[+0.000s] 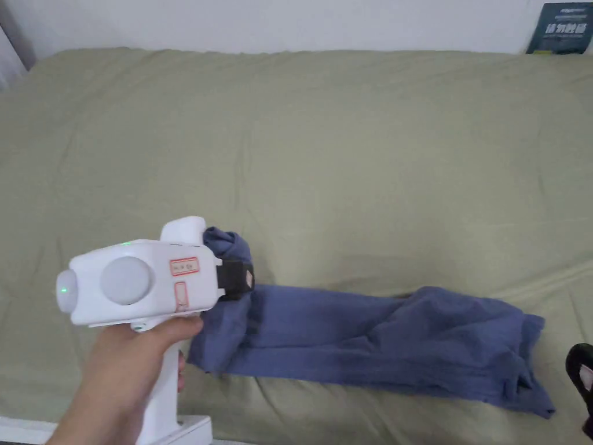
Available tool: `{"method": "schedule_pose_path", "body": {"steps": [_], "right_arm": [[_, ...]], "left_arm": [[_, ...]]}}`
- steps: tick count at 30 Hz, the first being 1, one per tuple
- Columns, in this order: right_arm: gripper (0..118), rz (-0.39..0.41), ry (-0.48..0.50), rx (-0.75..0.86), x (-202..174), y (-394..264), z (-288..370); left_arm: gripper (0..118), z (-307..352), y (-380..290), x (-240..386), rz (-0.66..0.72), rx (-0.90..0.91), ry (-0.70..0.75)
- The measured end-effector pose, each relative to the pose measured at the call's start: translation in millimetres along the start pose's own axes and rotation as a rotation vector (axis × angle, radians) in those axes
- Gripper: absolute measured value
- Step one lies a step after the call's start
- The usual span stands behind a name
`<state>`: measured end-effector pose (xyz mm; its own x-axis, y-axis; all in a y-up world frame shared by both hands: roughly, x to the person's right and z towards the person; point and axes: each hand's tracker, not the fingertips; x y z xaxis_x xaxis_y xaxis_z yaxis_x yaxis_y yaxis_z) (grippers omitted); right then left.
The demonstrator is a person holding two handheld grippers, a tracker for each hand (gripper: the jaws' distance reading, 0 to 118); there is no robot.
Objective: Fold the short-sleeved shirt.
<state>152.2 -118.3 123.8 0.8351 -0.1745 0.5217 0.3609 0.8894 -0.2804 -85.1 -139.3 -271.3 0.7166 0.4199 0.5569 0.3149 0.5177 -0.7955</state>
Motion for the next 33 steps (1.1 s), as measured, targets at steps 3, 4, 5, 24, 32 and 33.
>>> {"method": "schedule_pose_path", "body": {"steps": [3,4,5,24,32,33], "right_arm": [[0,-0.020,-0.014,0.020,6,-3,9],[0,-0.025,-0.018,0.023,9,-3,11],[0,-0.030,-0.019,0.027,12,-4,13],[0,-0.072,-0.001,0.005,21,-5,15],[0,-0.069,-0.012,0.008,21,-5,18],[0,-0.068,-0.013,0.008,21,-4,18]], "left_arm": [[4,-66,-16,15,-0.028,-0.130,0.030],[6,-83,-22,18,-0.035,-0.167,0.079],[10,-95,-26,21,-0.044,-0.171,0.123],[2,-44,-34,-1,-0.152,-0.035,0.092],[2,-115,-62,78,-0.211,-0.109,-0.007],[2,-113,-64,88,-0.241,-0.124,-0.020]]}}
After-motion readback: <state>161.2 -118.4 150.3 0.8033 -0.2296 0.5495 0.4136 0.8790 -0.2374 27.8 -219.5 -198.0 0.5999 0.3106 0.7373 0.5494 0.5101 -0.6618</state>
